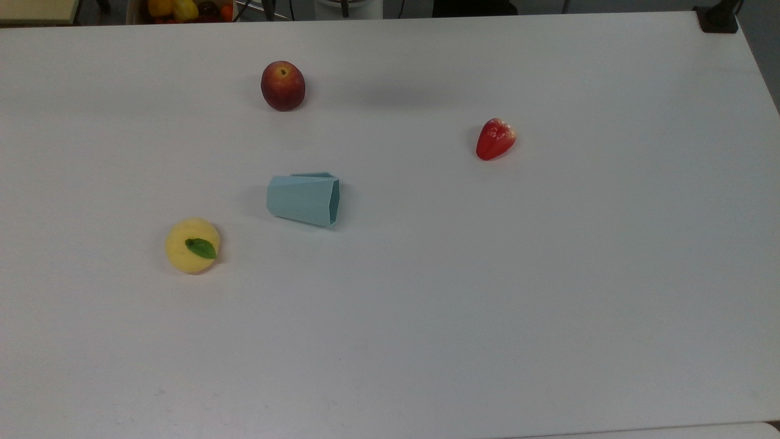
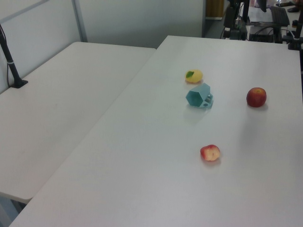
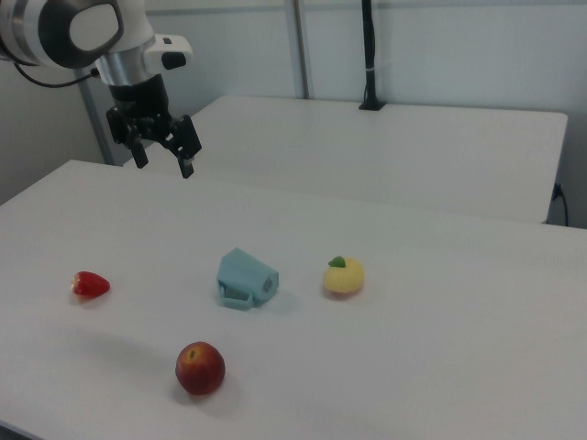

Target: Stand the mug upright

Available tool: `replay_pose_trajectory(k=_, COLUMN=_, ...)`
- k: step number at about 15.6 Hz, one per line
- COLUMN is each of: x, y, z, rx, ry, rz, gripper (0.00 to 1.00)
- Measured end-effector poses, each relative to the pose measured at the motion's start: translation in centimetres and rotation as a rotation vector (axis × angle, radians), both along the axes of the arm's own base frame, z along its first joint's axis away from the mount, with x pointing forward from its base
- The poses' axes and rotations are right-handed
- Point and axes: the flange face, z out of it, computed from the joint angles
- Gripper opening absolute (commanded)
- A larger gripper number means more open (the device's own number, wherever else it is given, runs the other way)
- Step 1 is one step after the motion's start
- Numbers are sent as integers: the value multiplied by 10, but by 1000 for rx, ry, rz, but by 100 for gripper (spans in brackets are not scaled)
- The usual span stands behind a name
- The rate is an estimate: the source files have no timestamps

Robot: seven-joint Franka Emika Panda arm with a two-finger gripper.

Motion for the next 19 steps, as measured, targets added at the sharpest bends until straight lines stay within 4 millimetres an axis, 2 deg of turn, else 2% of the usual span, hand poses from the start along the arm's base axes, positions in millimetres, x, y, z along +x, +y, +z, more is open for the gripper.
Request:
replay_pose_trajectory(k=7, x=1, y=1, z=-2, rx=0, ry=3, rz=2, gripper=100)
replay_pose_trajectory(k=11, x=9, y=4, z=-15, rx=-12, ry=23, rz=-34, gripper=100)
replay_pose_trajectory(k=13, x=20, y=4, z=-23, rx=-33, ry=-5, rz=-59, gripper=100)
replay_pose_trajectory(k=16, x=37, y=17, z=-40, rx=-98, ry=-44, rz=-85, gripper=100)
replay_pose_trajectory(k=19, x=48, y=44, z=-64, rx=-169, ry=-42, rz=-119, gripper=100)
